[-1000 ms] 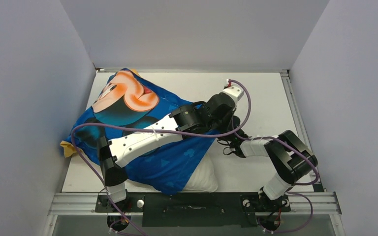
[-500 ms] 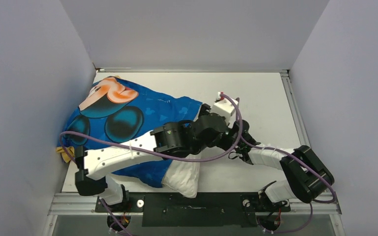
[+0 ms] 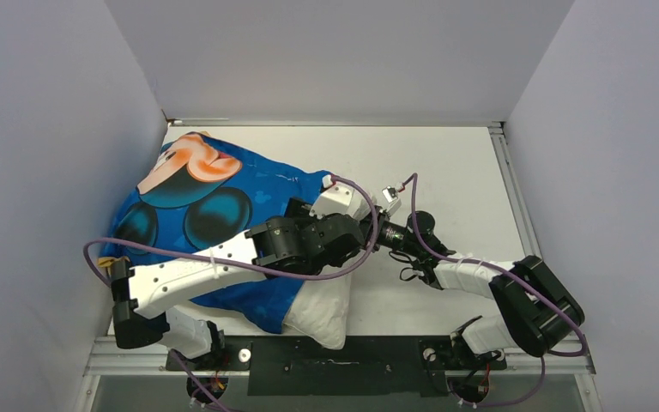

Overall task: Put the pillow into the pillowcase
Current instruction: Stuff the pillow into the pillowcase.

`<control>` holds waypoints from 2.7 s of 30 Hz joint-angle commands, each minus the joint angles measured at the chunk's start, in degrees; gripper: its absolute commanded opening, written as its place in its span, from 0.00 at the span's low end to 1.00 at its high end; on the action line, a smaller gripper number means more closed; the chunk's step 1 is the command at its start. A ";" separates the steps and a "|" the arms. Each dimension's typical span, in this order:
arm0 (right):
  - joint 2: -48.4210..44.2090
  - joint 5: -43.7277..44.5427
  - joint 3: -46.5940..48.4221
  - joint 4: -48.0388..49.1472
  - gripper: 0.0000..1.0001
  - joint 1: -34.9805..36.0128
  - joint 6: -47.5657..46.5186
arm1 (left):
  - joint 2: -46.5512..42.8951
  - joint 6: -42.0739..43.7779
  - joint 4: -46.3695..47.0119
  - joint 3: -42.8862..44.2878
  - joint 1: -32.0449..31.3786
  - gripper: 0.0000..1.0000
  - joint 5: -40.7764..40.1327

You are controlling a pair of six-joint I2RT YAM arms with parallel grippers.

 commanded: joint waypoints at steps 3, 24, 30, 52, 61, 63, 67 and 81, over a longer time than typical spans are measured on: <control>-3.01 0.18 1.61 1.98 0.20 0.62 -0.76 | 3.34 -3.18 -4.86 -3.49 4.30 0.68 -1.69; -0.71 0.55 3.13 2.55 0.19 1.56 -0.32 | 7.25 5.68 24.82 11.40 -8.51 0.00 25.66; -0.90 -0.13 2.48 4.56 0.18 1.44 1.10 | 11.69 3.47 23.75 8.03 -8.98 0.00 23.85; -4.61 -0.80 -1.98 5.49 0.17 1.41 4.24 | 15.25 -4.05 12.91 4.31 -12.26 0.78 3.76; -3.92 -0.78 -2.58 5.24 0.17 1.37 3.67 | 4.67 -1.76 18.69 3.24 -15.75 0.79 0.75; -3.82 -0.71 -2.64 5.00 0.17 1.33 3.55 | 2.32 -3.29 17.69 1.05 -15.65 0.79 -2.07; -3.39 -0.70 -2.61 4.81 0.17 1.39 3.48 | 1.53 -12.73 4.46 1.03 -14.92 0.80 -11.04; -3.25 -0.81 -2.51 4.20 0.17 1.33 3.13 | 7.89 -13.34 0.53 1.62 -9.49 0.19 -3.45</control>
